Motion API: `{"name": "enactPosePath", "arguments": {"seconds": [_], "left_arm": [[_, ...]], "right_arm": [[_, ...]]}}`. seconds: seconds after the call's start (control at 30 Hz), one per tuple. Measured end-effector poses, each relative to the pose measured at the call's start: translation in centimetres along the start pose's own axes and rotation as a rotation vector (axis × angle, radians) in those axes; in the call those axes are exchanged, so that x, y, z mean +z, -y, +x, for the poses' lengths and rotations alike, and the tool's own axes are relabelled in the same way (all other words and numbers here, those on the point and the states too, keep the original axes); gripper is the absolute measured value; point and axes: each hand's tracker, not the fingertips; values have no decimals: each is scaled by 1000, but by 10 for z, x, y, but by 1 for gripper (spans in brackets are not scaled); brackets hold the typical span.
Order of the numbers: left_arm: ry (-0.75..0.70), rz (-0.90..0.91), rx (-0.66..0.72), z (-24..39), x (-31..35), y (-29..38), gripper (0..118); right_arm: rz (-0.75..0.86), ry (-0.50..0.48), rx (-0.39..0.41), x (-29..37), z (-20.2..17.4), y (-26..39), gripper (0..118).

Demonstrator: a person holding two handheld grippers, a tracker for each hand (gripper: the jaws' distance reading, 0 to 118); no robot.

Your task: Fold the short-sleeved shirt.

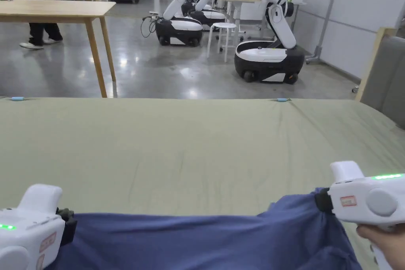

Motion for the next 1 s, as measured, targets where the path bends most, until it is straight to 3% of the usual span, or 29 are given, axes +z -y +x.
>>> {"name": "enactPosePath", "arguments": {"seconds": [0.23,0.43,0.57,0.6,0.63,0.67,0.7,0.77,0.8,0.87,1.0], "left_arm": [[58,23,17,-9,98,61,6],[98,-168,65,-4,110,149,6],[81,-203,52,5,108,166,7],[71,-206,47,6,107,166,15],[56,-199,48,6,108,164,40],[17,-181,45,8,112,160,78],[6,-171,37,8,115,156,113],[30,-49,37,14,129,142,116],[41,21,48,18,137,135,116],[51,156,51,36,147,115,116],[0,390,20,74,159,89,114]], "right_arm": [[76,11,55,105,-3,90,2],[-31,13,-46,106,-4,196,2],[-68,11,-99,96,-5,226,2],[-67,13,-100,97,-5,226,2],[-63,14,-101,99,-7,223,3],[-53,26,-91,105,-9,218,8],[-31,59,-70,112,-12,213,28],[79,97,-26,135,-27,194,76],[127,68,-29,143,-33,187,88],[288,-3,-50,164,-54,168,90],[550,1,10,188,-104,146,92]]}}
